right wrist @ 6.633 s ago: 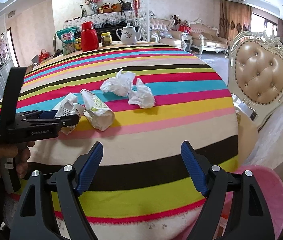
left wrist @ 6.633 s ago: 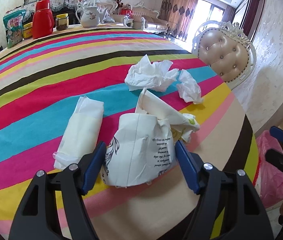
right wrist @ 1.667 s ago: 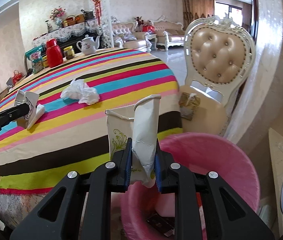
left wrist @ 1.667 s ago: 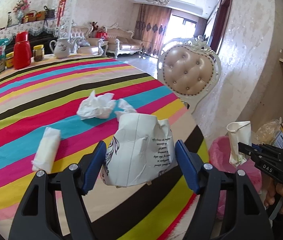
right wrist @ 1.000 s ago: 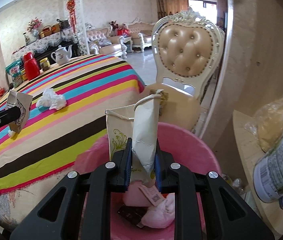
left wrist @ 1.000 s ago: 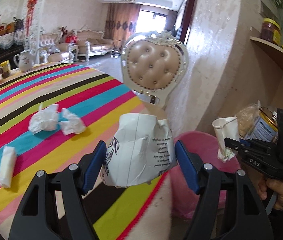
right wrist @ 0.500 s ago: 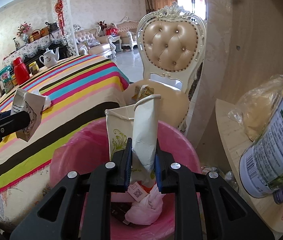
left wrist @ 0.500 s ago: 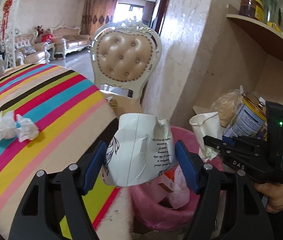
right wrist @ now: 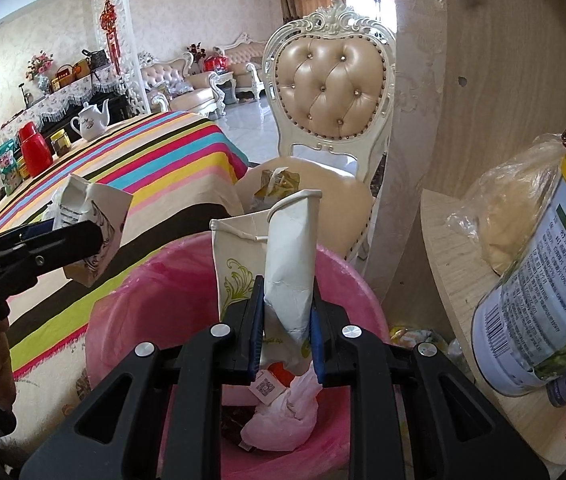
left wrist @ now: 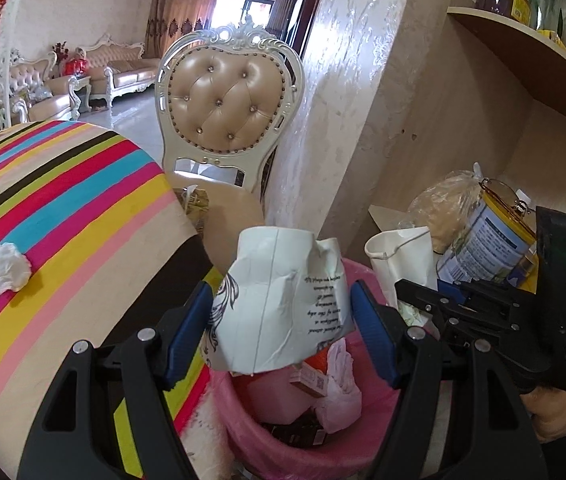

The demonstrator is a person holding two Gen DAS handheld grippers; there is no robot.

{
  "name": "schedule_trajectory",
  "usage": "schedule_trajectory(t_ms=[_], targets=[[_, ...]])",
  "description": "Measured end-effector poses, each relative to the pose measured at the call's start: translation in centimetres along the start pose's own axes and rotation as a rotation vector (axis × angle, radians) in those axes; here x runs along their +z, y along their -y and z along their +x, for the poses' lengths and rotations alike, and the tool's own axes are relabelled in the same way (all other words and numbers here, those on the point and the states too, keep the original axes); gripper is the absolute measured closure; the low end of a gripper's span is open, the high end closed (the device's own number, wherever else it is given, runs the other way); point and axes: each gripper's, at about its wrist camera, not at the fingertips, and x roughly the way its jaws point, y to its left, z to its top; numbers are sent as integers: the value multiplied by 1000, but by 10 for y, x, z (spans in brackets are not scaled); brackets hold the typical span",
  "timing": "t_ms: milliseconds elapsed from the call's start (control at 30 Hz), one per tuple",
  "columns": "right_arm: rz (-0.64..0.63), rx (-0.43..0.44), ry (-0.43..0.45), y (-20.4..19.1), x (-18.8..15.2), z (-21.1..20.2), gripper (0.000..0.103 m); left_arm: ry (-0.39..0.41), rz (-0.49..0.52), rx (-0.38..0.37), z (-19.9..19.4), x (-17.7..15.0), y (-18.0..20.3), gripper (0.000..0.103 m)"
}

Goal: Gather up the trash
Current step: 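Open both grippers to drop the paper bags into the bin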

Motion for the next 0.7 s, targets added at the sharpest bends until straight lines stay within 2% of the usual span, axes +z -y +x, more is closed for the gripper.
schedule_trajectory(t_ms=[400,700], targets=[[19,-7,14,3,5,-4,81,2,-17,-60,13,13,1,34],[26,-21,32,4,5,-13,58,5,-16,-76,18,19,5,33]])
